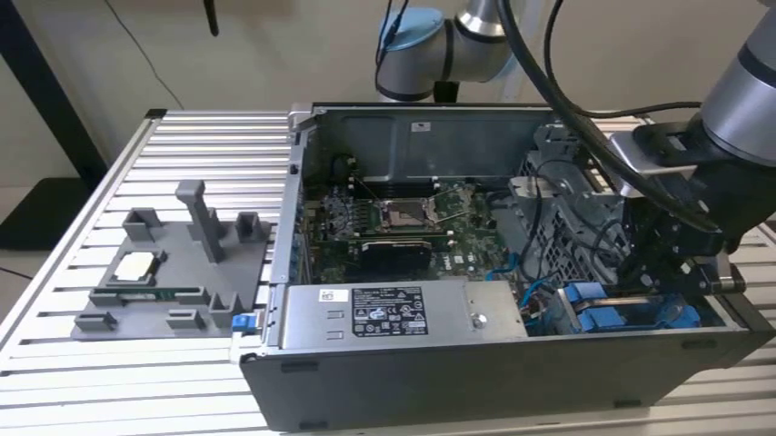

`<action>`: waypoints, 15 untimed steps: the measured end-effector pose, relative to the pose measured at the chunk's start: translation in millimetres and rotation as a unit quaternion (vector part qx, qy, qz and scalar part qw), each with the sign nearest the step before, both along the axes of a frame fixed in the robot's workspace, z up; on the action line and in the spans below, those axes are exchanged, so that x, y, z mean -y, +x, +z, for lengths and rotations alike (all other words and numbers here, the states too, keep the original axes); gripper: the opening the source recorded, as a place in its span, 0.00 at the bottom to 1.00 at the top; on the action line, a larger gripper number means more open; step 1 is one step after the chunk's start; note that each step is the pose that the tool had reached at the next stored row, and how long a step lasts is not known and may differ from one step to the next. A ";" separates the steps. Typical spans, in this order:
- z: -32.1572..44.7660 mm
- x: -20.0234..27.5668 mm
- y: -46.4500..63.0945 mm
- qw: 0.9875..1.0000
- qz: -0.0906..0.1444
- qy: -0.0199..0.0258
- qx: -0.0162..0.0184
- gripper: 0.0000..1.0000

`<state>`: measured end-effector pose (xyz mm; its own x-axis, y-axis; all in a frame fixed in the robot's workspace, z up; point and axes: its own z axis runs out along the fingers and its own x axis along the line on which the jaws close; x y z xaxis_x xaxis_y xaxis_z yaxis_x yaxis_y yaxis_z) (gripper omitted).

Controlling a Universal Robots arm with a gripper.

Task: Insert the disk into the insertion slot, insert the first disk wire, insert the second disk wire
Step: 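Insert the second disk wire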

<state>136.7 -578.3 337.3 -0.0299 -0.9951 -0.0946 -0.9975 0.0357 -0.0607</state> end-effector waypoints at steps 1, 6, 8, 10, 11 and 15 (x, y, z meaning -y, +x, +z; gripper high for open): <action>-0.5 0.0 0.0 1.000 0.000 0.001 0.000 0.18; 5.4 0.0 0.0 1.000 0.000 0.001 0.000 0.24; 11.3 0.0 0.0 1.000 0.000 0.001 0.000 0.24; 13.9 0.0 0.0 1.000 0.000 0.001 0.000 0.24; 13.9 0.0 0.0 1.000 0.000 0.001 0.000 0.24; 15.1 0.0 0.8 1.000 0.000 0.000 -0.003 0.24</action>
